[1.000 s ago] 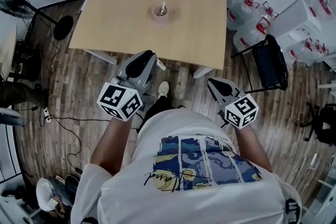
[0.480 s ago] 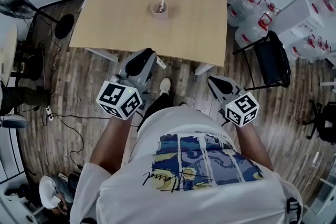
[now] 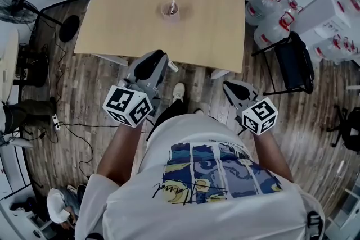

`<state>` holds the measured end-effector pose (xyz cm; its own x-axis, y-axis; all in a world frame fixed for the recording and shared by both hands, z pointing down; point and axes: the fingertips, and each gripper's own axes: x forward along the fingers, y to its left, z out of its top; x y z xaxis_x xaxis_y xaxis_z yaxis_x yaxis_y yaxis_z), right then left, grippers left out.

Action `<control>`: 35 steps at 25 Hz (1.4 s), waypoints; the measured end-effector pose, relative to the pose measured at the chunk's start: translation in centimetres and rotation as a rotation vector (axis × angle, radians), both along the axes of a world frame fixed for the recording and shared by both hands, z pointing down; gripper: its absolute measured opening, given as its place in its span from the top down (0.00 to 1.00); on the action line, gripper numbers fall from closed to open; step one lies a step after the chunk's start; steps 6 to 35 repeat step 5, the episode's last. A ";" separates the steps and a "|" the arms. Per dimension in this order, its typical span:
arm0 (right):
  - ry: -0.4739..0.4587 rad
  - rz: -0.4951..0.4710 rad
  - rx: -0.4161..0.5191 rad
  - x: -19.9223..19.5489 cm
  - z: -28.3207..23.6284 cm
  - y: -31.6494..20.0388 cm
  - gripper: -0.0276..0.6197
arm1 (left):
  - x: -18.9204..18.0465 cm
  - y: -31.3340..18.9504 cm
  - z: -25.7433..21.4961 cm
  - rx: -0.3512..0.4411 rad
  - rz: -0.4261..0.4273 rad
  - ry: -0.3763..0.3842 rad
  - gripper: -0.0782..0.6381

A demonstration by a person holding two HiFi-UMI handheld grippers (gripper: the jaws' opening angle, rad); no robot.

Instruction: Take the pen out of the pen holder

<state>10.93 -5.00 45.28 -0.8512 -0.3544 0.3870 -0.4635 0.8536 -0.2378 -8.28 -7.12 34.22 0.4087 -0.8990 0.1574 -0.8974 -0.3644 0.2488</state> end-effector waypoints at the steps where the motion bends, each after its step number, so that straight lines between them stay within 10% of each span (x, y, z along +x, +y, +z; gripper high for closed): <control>1: 0.000 0.000 0.000 -0.1 0.1 -0.3 0.95 | -0.1 -0.3 0.0 0.000 0.000 0.000 0.79; 35: 0.005 -0.003 0.003 -0.6 0.2 -1.9 0.95 | -0.8 -2.1 0.1 0.003 -0.004 0.003 0.79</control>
